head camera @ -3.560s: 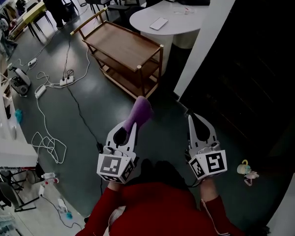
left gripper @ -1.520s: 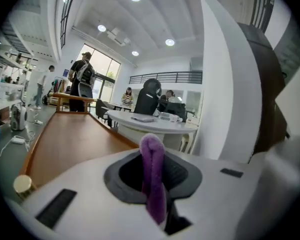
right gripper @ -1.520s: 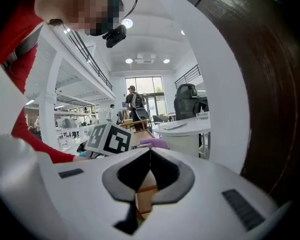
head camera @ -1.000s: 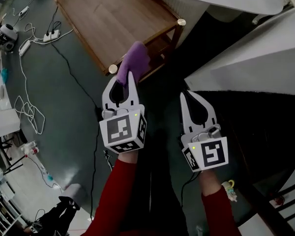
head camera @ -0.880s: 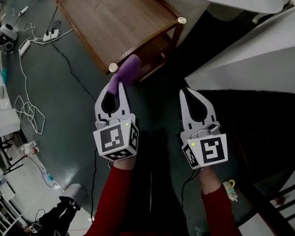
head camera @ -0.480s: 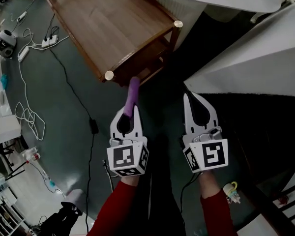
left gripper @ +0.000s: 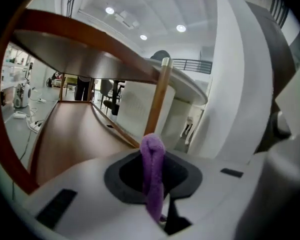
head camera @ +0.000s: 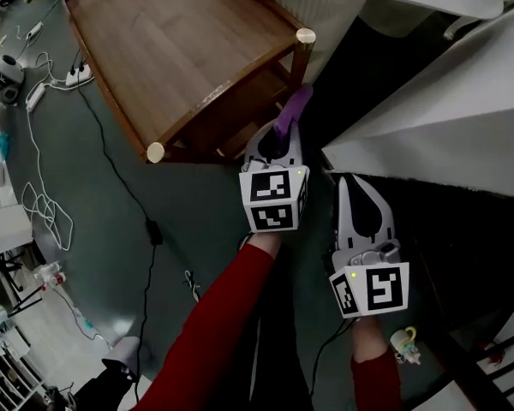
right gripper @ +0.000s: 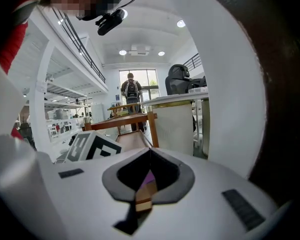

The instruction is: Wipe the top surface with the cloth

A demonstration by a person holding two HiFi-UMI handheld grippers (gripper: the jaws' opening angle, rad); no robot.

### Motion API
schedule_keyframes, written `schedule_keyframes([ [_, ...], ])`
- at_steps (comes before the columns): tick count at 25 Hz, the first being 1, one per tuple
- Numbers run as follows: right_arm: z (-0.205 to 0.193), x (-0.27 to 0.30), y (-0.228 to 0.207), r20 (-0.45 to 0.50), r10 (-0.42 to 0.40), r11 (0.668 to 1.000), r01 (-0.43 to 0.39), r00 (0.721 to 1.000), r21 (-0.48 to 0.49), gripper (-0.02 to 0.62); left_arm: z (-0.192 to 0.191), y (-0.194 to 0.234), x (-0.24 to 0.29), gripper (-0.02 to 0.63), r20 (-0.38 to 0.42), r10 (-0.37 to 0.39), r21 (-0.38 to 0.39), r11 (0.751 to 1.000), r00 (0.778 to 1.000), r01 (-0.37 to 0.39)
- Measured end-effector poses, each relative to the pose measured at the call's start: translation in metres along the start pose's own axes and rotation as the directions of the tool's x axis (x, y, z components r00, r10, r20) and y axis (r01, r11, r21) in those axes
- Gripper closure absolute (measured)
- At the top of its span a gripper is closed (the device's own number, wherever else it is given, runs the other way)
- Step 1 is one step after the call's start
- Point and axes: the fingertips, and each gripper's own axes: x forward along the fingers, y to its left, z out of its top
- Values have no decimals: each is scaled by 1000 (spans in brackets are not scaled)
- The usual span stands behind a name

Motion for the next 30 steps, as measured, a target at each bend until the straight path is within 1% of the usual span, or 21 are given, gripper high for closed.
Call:
schedule_keyframes([
  [4,-6,6,-3,-3,15,1000,-15,1000,-6,583,-11,23,3,551,-6,73,-7,997,997,-73],
  [7,-9,14,4,-9,35,999,-36,999,-7,583,-19,49,-16,550,-18,160,-65,985,987,-161],
  [10,-12,18,10,-20,52,999,-52,998,2,583,-36,74,-53,551,-40,247,-136,959,968,-250],
  [12,-15,18,13,-25,60,998,-60,998,9,583,-55,92,-80,551,-62,299,-160,939,952,-305],
  [17,-19,22,23,-30,83,997,-83,996,4,583,-91,142,-138,551,-114,408,-167,891,906,-422],
  [19,-22,22,28,-32,92,996,-92,995,0,583,-101,156,-149,550,-131,430,-167,879,893,-447],
  [20,-24,22,30,-34,96,995,-96,995,-2,583,-103,159,-152,551,-137,433,-171,875,891,-452],
  [21,-26,23,32,-35,97,995,-97,995,-5,583,-105,159,-152,550,-143,428,-175,877,893,-448],
  [22,-28,23,32,-36,97,995,-97,995,-6,583,-108,153,-152,550,-151,411,-172,885,899,-433],
  [23,-31,23,32,-38,96,995,-96,995,-8,583,-112,142,-150,550,-161,380,-163,900,911,-405],
  [24,-33,24,31,-41,94,996,-94,995,-8,583,-118,125,-145,549,-171,335,-146,921,926,-361],
  [26,-39,24,27,-46,89,996,-89,995,-12,583,-127,85,-127,551,-177,214,-104,966,961,-235],
  [27,-42,26,23,-45,86,996,-87,995,-16,583,-129,66,-113,550,-169,150,-91,982,974,-167],
  [28,-46,28,19,-42,83,996,-84,996,-20,583,-130,49,-97,550,-155,90,-84,991,984,-104],
  [30,-56,31,6,-33,71,997,-72,997,-23,583,-126,22,-58,550,-116,-3,-62,998,993,-4],
])
